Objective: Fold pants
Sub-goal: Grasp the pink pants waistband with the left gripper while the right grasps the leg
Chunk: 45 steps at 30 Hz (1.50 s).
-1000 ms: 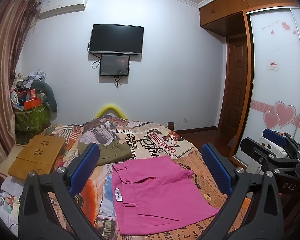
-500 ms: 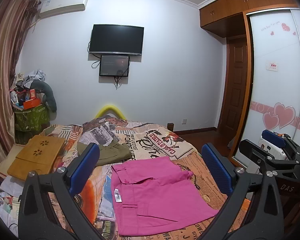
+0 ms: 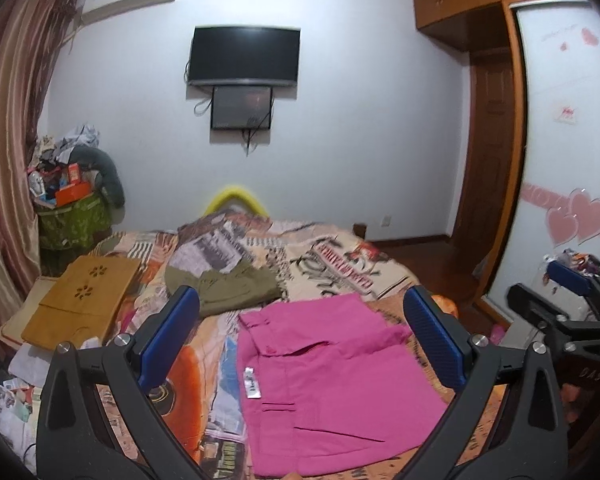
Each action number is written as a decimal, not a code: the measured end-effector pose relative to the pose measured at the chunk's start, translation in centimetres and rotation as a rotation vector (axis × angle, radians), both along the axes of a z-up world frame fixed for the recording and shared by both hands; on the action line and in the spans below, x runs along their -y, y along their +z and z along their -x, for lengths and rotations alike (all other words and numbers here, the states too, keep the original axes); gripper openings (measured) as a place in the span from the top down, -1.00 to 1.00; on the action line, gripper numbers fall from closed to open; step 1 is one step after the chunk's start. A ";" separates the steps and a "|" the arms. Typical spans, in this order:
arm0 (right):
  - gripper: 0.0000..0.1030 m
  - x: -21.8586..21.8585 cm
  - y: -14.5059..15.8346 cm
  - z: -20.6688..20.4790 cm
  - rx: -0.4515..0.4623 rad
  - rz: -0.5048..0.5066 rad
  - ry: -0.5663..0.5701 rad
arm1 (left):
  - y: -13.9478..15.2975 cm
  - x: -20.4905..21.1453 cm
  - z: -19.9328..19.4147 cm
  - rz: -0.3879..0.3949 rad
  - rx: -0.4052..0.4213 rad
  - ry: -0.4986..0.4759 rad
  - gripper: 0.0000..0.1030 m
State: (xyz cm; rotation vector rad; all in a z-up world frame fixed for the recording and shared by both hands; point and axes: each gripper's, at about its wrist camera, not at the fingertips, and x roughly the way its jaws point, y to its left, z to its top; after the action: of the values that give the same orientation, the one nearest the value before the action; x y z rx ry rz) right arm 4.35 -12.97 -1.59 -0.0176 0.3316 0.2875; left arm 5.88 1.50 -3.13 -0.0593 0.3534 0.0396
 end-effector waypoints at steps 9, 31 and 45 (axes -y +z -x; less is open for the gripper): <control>-1.00 3.1 -4.5 -6.5 -0.168 -0.018 -0.054 | -5.4 -2.1 -7.0 -0.093 -0.151 0.019 -1.00; -0.66 4.4 -17.3 -17.6 -0.543 0.105 0.053 | -20.1 -6.7 -19.9 -0.053 -0.643 -0.070 -0.50; 0.04 3.9 -20.6 -20.4 -0.639 0.060 0.197 | -22.3 -6.4 -22.2 0.054 -0.750 -0.164 0.29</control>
State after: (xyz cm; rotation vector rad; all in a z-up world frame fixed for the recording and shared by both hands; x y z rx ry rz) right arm 24.80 -16.84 -22.19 -0.0167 0.9769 0.4771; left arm 28.11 7.92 -25.42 -0.0672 1.1083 -0.1142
